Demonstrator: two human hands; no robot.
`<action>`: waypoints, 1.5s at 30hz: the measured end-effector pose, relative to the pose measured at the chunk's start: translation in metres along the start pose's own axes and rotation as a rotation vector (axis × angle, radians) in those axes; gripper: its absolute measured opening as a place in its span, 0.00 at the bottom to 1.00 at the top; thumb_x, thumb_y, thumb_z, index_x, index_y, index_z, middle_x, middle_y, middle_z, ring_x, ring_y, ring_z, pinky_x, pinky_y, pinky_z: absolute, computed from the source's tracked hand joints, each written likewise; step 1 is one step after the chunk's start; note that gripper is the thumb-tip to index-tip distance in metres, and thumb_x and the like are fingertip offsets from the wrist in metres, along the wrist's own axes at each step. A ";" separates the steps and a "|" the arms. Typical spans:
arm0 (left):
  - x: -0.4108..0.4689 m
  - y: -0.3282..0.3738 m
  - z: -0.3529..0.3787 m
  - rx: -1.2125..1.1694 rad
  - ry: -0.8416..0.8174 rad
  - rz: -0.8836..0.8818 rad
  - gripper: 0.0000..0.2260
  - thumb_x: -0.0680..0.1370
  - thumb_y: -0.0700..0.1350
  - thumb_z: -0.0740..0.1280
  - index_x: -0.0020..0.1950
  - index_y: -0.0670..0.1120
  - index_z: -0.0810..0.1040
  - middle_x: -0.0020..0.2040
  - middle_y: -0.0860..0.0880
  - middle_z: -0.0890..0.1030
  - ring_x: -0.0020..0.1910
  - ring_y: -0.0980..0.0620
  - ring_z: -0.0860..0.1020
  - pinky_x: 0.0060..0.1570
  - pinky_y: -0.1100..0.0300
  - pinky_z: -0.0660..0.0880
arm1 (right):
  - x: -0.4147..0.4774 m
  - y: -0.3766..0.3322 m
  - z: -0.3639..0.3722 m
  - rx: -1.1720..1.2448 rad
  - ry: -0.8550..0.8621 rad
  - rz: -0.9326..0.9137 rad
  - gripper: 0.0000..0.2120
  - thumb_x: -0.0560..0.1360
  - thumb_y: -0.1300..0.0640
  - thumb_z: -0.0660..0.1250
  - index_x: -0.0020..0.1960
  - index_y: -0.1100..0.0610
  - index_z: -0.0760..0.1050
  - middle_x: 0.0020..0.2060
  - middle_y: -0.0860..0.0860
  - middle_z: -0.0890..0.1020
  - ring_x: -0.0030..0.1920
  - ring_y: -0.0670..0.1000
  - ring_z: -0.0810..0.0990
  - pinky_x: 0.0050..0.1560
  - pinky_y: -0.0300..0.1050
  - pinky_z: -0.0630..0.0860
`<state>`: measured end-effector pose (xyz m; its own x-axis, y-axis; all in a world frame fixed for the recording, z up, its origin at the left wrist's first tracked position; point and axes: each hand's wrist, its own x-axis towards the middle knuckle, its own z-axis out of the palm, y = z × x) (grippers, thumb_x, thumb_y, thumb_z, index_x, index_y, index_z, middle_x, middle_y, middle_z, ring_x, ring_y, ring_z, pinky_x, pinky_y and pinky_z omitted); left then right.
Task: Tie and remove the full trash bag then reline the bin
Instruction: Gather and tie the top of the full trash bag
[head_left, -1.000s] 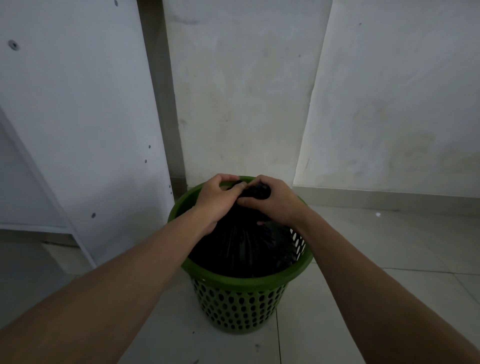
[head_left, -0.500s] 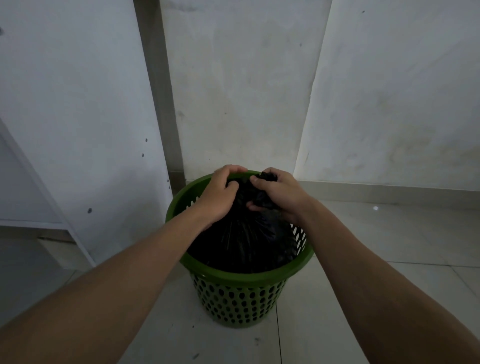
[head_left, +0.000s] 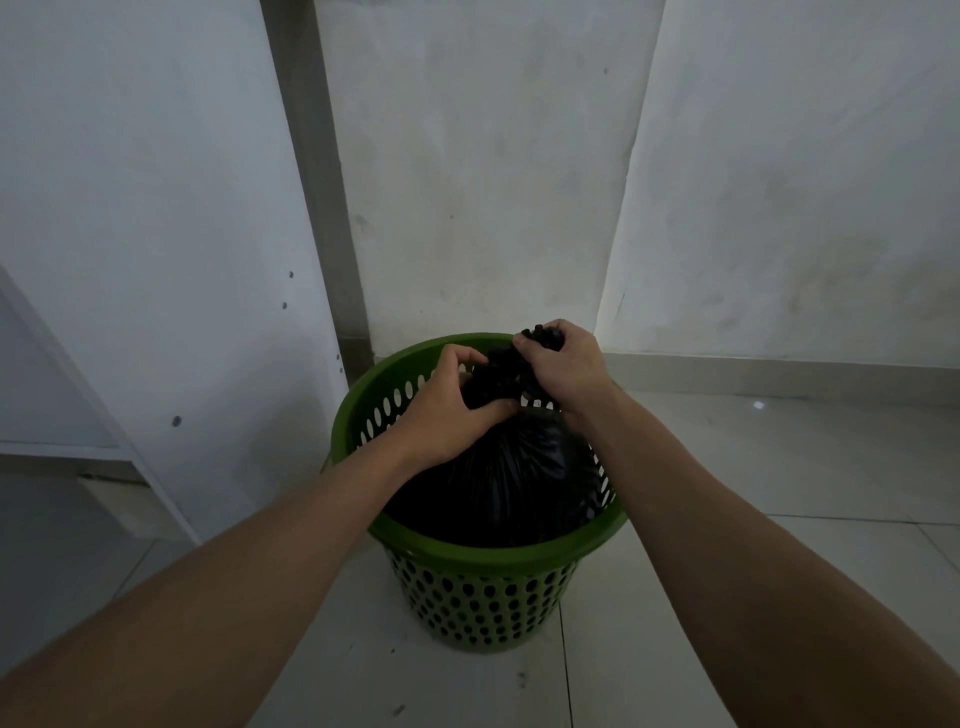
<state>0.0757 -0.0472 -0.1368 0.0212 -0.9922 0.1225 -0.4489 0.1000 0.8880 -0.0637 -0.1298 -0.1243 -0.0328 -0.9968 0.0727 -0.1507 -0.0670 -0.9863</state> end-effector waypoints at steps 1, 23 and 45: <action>0.000 -0.001 0.000 -0.005 -0.004 0.006 0.21 0.75 0.51 0.74 0.62 0.52 0.66 0.54 0.50 0.82 0.51 0.55 0.81 0.53 0.57 0.78 | 0.003 0.000 -0.001 0.002 0.038 0.009 0.08 0.74 0.55 0.74 0.40 0.52 0.76 0.38 0.50 0.82 0.42 0.54 0.83 0.40 0.49 0.83; 0.001 -0.008 0.008 0.086 -0.047 0.222 0.06 0.82 0.45 0.62 0.58 0.53 0.70 0.55 0.54 0.80 0.55 0.57 0.79 0.58 0.48 0.77 | 0.009 -0.006 -0.004 0.248 0.128 0.140 0.13 0.69 0.64 0.77 0.37 0.55 0.73 0.37 0.53 0.80 0.41 0.54 0.82 0.49 0.56 0.84; 0.008 -0.005 0.012 0.015 0.022 -0.032 0.13 0.78 0.53 0.69 0.58 0.51 0.70 0.55 0.54 0.78 0.54 0.58 0.76 0.47 0.66 0.69 | -0.005 -0.004 -0.034 0.669 -0.342 0.287 0.13 0.75 0.53 0.74 0.50 0.63 0.83 0.50 0.60 0.86 0.57 0.59 0.83 0.59 0.53 0.81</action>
<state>0.0678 -0.0567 -0.1457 0.0555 -0.9930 0.1042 -0.4606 0.0671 0.8851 -0.0964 -0.1235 -0.1156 0.3400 -0.9300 -0.1395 0.4456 0.2899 -0.8470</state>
